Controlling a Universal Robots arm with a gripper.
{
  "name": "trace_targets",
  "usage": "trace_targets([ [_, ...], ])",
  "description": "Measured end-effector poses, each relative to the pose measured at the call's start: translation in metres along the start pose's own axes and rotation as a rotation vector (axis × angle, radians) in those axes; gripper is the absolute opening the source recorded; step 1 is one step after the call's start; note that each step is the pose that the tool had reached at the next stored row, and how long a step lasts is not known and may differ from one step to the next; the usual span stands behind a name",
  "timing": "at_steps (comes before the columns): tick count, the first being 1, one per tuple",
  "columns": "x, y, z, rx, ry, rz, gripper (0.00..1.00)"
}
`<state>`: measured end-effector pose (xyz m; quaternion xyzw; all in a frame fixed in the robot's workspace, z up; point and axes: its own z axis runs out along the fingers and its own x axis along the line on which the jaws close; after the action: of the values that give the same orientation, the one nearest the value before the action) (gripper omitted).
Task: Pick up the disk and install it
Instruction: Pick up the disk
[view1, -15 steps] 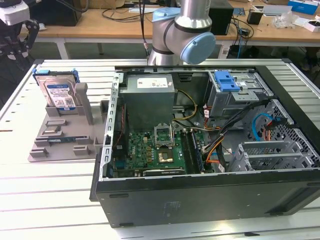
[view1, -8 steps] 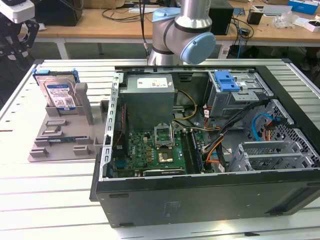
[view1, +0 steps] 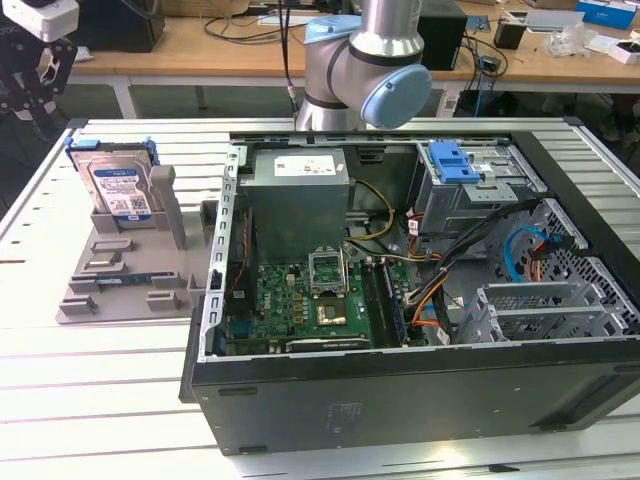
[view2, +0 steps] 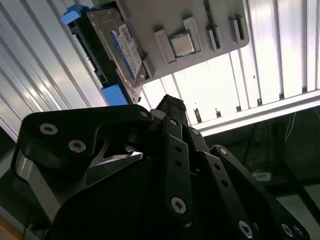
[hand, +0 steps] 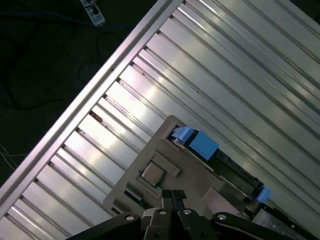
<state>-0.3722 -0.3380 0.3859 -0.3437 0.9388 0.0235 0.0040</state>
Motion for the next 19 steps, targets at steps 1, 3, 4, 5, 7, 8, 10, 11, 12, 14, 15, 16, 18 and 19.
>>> trace_targets([
  [1,0.0000,0.0000,0.0000,-0.0003,0.0005,-0.013,0.11],
  [3,0.0000,0.0000,0.0000,-0.0011,0.0019,-0.046,0.11],
  [4,0.0000,0.0000,0.0000,-0.0014,0.0025,-0.061,0.11],
  [5,0.0000,0.0000,0.0000,-0.0018,0.0033,-0.079,0.11],
  [7,0.0000,0.0000,0.0000,-0.0024,0.0042,-0.103,0.11],
  [8,0.0000,0.0000,0.0000,-0.0028,0.0050,-0.120,0.11],
  [10,0.0000,0.0000,0.0000,-0.0033,0.0058,-0.141,0.11],
  [11,0.0000,0.0000,0.0000,-0.0035,0.0062,-0.151,0.11],
  [12,0.0000,0.0000,0.0000,-0.0038,0.0067,-0.161,0.11],
  [14,0.0000,0.0000,0.0000,-0.0042,0.0074,-0.179,0.11],
  [15,0.0000,0.0000,0.0000,-0.0045,0.0080,-0.194,0.11],
  [16,0.0000,0.0000,0.0000,-0.0047,0.0084,-0.202,0.11],
  [18,0.0000,0.0000,0.0000,-0.0051,0.0091,-0.219,0.11],
  [19,0.0000,0.0000,0.0000,-0.0053,0.0094,-0.226,0.11],
])
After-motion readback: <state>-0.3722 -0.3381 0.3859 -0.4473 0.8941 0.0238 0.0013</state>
